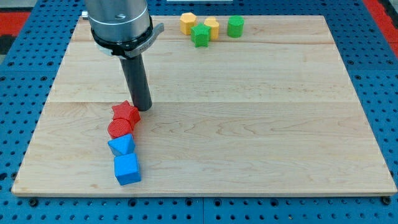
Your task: Move blue cube to the bottom of triangle
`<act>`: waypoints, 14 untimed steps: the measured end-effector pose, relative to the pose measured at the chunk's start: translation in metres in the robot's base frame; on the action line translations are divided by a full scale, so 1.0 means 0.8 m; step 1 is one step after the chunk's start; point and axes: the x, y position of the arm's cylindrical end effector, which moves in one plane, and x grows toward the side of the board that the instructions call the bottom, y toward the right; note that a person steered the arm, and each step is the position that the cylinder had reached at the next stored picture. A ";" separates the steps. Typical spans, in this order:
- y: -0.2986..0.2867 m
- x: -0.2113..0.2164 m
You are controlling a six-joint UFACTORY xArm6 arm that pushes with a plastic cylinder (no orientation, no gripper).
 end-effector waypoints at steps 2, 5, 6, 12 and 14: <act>-0.001 -0.011; 0.142 -0.023; 0.179 0.065; 0.051 0.205; -0.162 0.151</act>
